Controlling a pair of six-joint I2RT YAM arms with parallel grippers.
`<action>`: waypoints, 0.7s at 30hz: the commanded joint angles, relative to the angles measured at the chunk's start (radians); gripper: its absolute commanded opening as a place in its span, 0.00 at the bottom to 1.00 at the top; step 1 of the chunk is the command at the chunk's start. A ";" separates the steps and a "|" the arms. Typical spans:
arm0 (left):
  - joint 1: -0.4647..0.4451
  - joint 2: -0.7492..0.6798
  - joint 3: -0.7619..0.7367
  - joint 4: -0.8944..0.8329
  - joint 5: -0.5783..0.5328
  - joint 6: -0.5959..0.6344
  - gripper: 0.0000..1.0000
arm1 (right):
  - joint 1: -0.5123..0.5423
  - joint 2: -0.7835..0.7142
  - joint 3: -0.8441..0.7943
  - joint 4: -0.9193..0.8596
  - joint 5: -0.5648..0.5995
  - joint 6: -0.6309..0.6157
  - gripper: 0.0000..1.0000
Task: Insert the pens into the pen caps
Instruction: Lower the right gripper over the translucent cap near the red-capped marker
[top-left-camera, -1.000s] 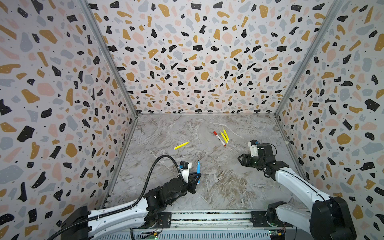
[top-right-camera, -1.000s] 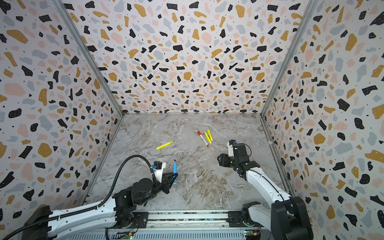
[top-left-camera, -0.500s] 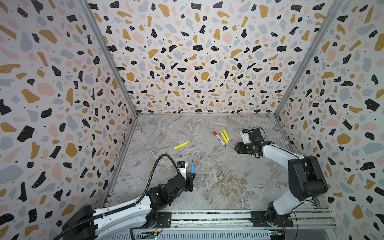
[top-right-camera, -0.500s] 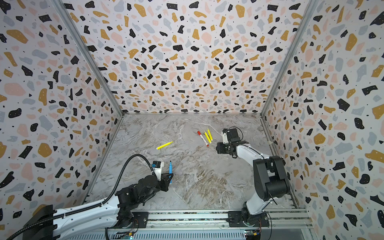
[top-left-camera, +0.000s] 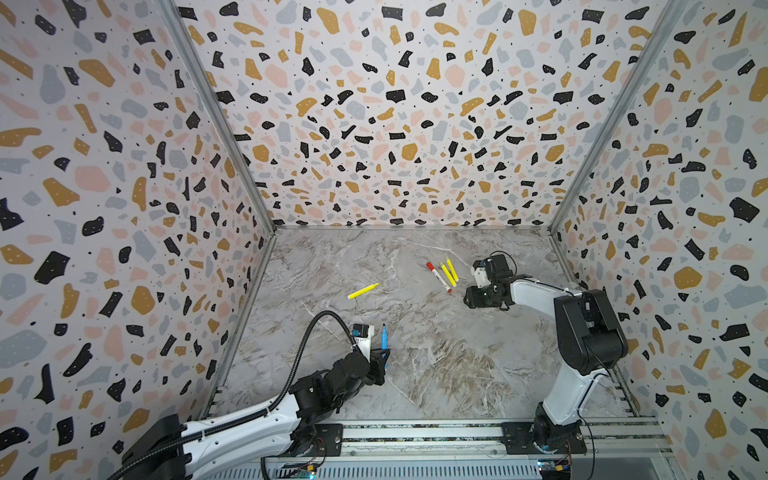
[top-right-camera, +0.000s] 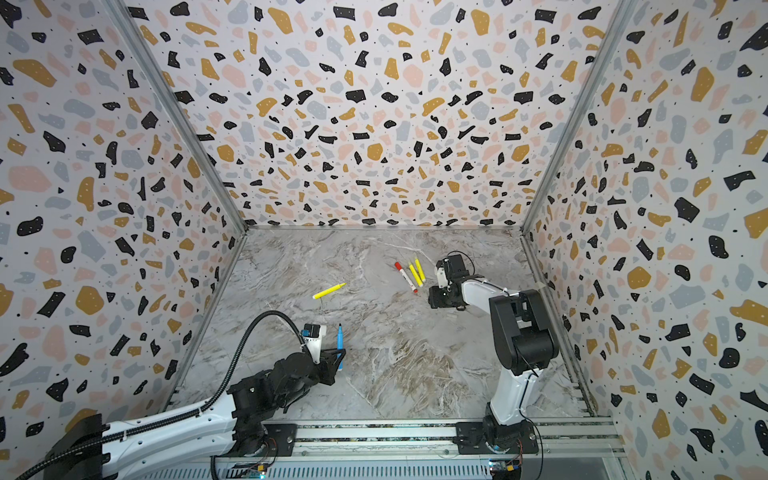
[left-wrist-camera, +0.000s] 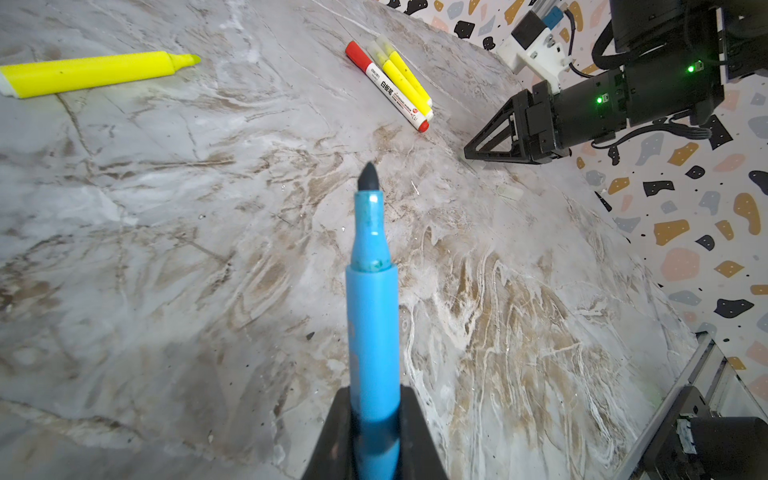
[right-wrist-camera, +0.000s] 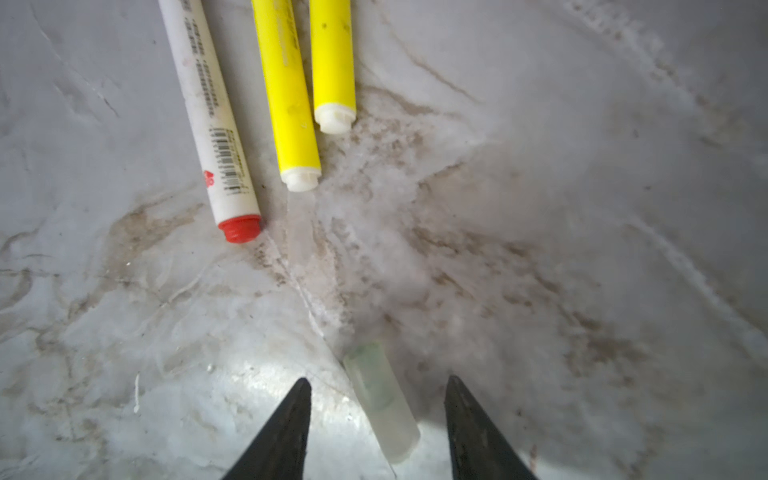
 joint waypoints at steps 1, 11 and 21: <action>0.003 -0.001 -0.012 0.018 0.004 0.002 0.04 | 0.035 0.003 0.030 -0.037 0.026 -0.023 0.52; 0.003 -0.013 -0.022 0.010 -0.013 0.005 0.04 | 0.091 0.010 0.032 -0.067 0.106 -0.016 0.50; 0.004 -0.005 -0.012 0.012 -0.016 0.014 0.03 | 0.099 0.041 0.096 -0.102 0.137 -0.036 0.48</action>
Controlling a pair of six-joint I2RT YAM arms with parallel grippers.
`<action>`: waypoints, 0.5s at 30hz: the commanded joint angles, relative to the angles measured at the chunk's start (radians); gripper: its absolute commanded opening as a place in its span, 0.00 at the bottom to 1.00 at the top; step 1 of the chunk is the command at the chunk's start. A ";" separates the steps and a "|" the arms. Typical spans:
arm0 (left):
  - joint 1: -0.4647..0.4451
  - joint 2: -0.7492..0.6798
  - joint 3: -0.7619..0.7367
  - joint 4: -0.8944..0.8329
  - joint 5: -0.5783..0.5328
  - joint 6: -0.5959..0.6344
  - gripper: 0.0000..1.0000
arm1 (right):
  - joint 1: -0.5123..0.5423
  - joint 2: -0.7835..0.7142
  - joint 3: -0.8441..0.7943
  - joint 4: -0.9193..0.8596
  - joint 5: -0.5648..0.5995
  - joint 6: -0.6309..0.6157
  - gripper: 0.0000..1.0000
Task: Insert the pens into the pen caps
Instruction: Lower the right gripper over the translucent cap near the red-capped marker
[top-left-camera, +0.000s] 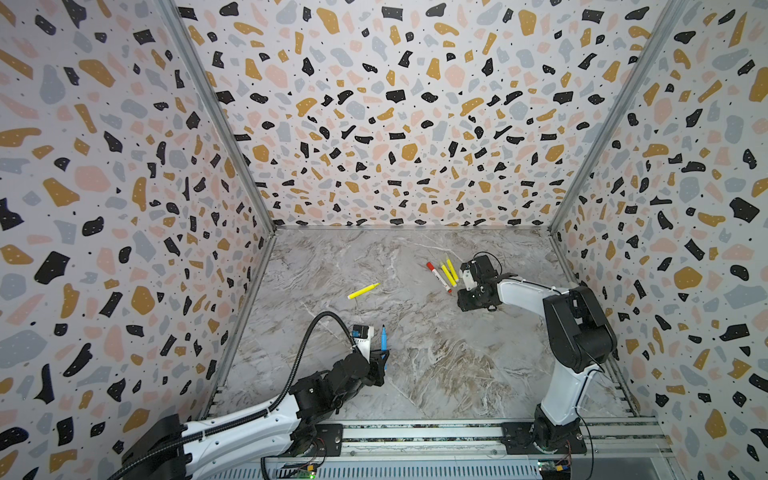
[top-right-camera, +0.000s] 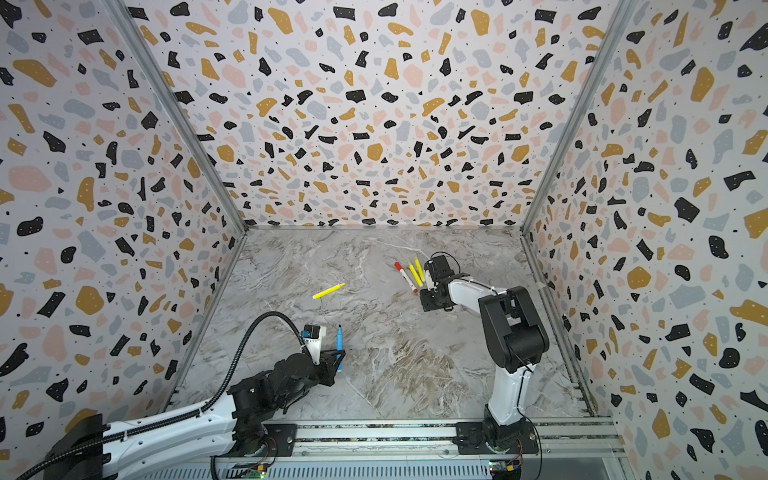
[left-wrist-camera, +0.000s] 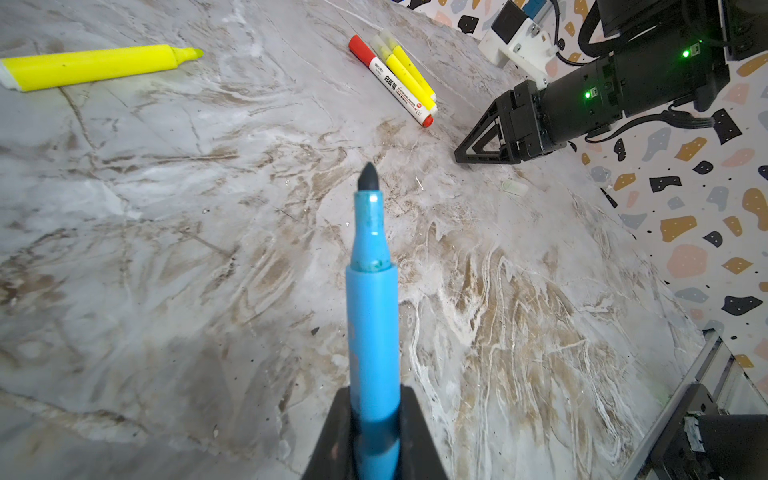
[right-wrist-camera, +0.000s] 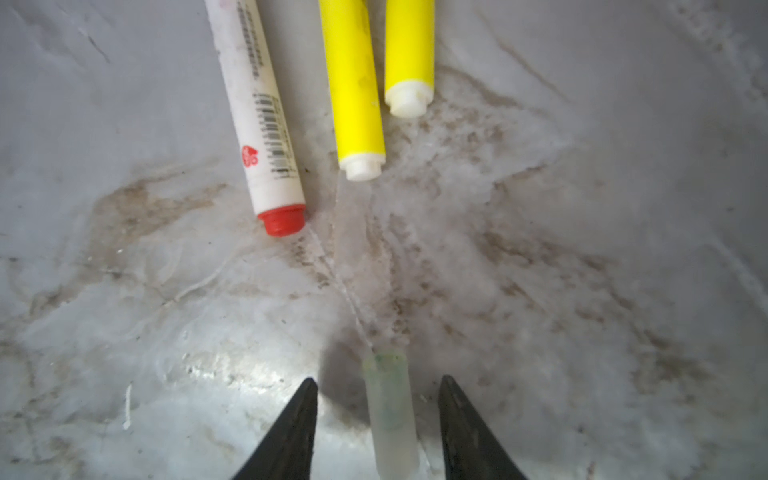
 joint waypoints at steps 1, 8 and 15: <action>0.004 -0.002 -0.003 0.013 -0.013 0.013 0.03 | 0.011 0.012 0.053 -0.044 0.011 -0.027 0.49; 0.004 -0.020 0.005 -0.014 -0.014 0.015 0.03 | 0.044 0.064 0.110 -0.082 -0.014 -0.038 0.48; 0.004 -0.050 -0.007 -0.025 -0.020 0.010 0.04 | 0.093 0.012 0.038 -0.062 -0.018 -0.011 0.45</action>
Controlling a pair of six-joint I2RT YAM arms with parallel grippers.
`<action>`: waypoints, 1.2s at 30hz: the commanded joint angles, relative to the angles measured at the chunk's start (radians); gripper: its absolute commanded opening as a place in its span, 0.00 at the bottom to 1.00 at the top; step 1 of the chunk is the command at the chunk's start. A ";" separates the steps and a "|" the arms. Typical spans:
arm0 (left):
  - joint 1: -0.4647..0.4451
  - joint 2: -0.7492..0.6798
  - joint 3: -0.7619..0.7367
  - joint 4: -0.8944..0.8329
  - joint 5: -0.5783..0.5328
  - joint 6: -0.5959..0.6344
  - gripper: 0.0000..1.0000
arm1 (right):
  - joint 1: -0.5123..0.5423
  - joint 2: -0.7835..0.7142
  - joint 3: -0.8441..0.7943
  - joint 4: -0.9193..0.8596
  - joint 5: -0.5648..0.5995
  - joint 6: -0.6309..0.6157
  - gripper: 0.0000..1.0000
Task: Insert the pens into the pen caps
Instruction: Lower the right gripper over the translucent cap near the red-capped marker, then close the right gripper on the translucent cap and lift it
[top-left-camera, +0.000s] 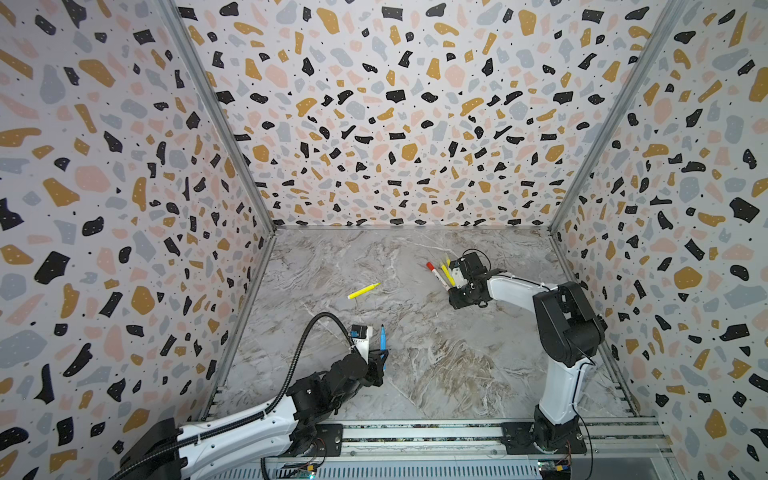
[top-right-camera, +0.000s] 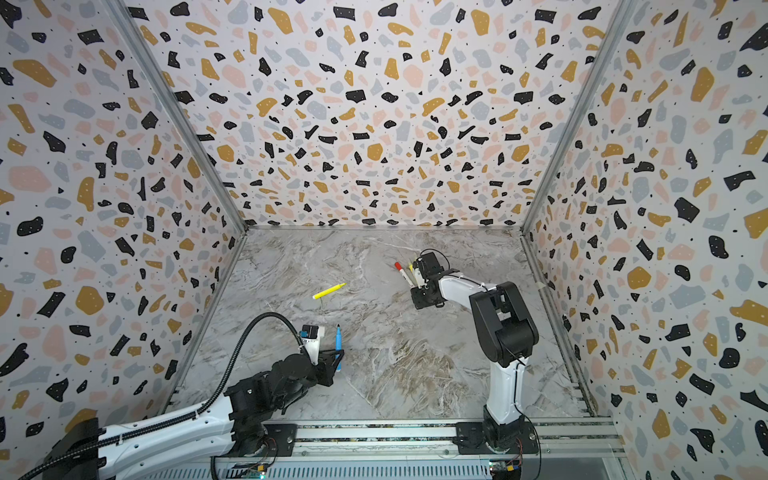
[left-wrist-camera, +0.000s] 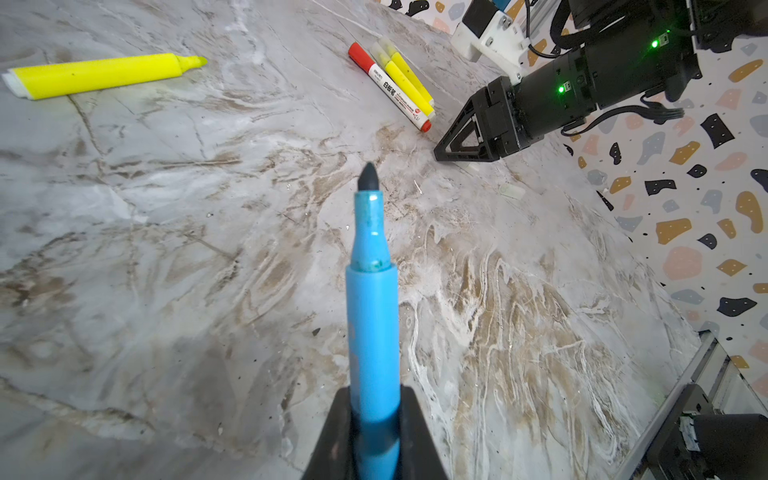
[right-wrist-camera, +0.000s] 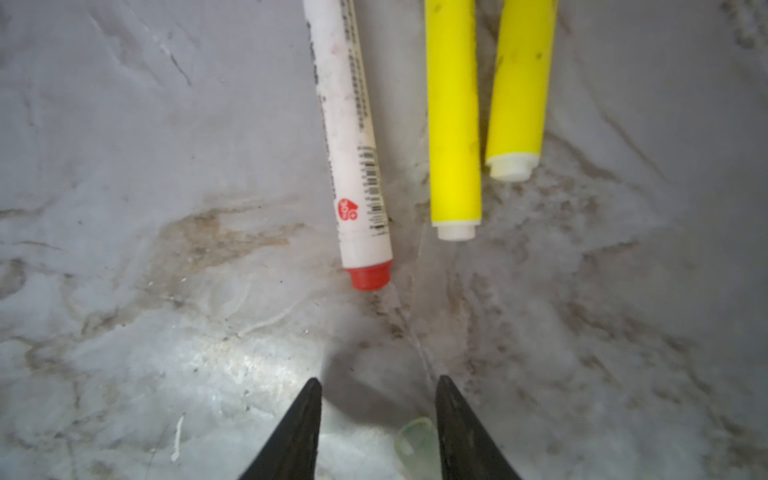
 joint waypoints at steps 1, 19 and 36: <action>0.004 -0.011 -0.006 0.002 -0.017 0.007 0.03 | 0.033 -0.058 -0.055 -0.032 -0.011 0.020 0.44; 0.004 -0.002 -0.012 0.018 -0.012 0.006 0.03 | 0.101 -0.299 -0.183 -0.039 0.032 0.082 0.41; 0.004 -0.005 0.006 -0.001 -0.015 0.013 0.03 | 0.042 -0.221 -0.096 -0.139 0.204 0.290 0.41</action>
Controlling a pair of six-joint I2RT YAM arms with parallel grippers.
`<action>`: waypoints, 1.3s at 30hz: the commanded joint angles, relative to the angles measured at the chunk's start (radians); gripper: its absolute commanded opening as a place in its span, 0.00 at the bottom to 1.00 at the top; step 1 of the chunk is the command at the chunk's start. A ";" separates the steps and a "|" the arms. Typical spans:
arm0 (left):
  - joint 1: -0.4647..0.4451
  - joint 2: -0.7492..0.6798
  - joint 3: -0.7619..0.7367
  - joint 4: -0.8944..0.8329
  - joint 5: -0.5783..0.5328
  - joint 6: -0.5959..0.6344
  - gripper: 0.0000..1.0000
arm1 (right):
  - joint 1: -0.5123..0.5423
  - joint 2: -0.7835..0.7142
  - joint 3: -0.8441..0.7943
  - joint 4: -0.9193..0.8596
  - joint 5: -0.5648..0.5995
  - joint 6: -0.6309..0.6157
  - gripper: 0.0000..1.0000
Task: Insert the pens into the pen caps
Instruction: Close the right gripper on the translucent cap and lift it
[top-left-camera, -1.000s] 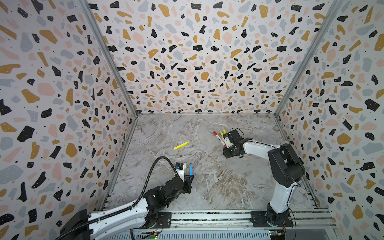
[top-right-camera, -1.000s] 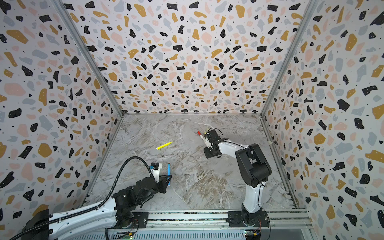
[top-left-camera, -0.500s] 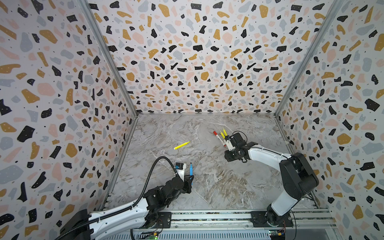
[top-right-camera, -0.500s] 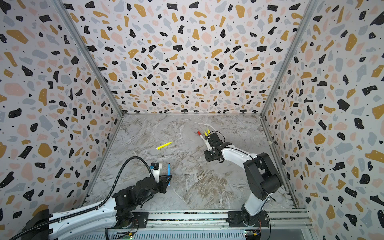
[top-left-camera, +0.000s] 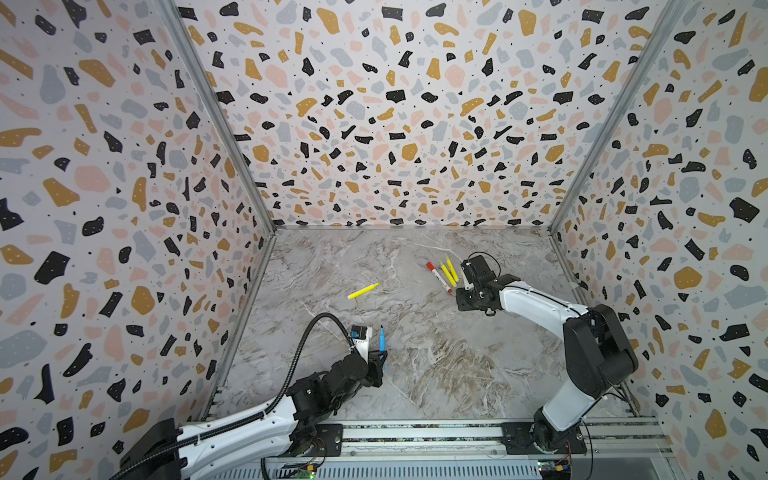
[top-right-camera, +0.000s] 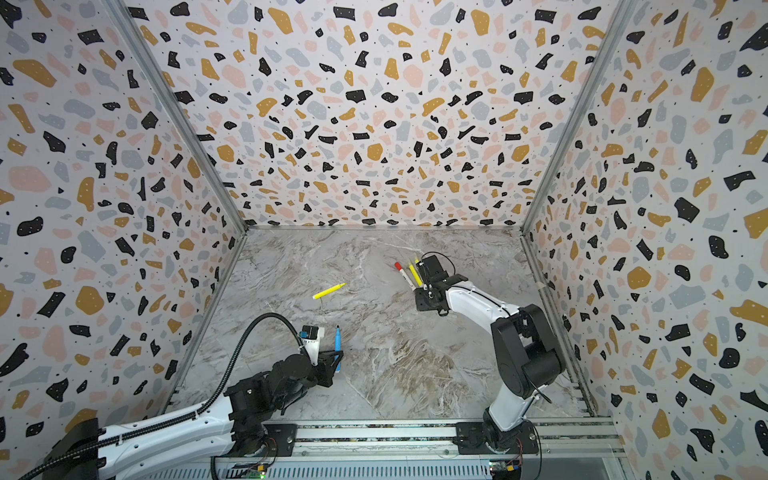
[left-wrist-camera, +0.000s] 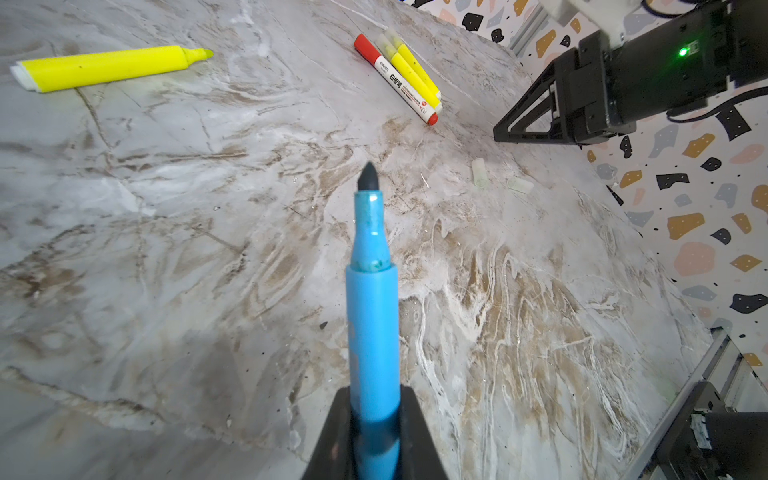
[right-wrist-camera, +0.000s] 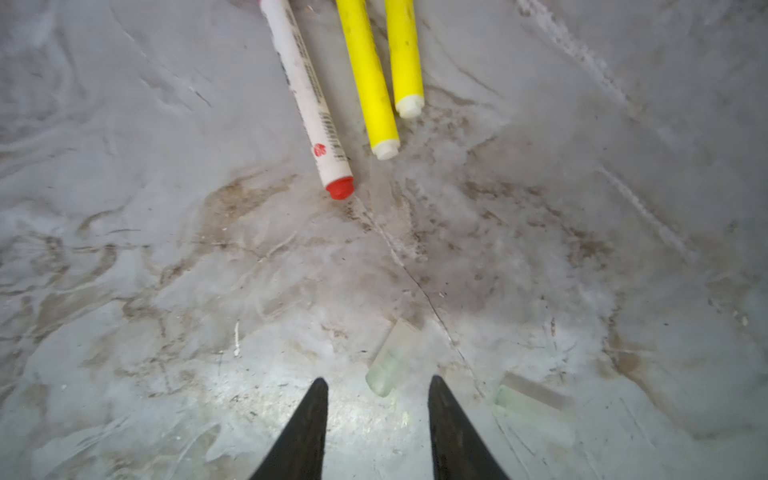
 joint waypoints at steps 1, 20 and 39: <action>0.004 -0.007 0.006 0.017 -0.014 0.014 0.03 | -0.007 0.012 0.008 -0.034 0.033 0.050 0.41; 0.004 -0.020 -0.008 0.011 -0.021 0.009 0.03 | -0.010 0.153 0.035 0.023 -0.019 0.057 0.41; 0.004 -0.016 -0.006 0.015 -0.018 0.010 0.03 | -0.002 0.148 0.001 0.025 -0.042 0.033 0.16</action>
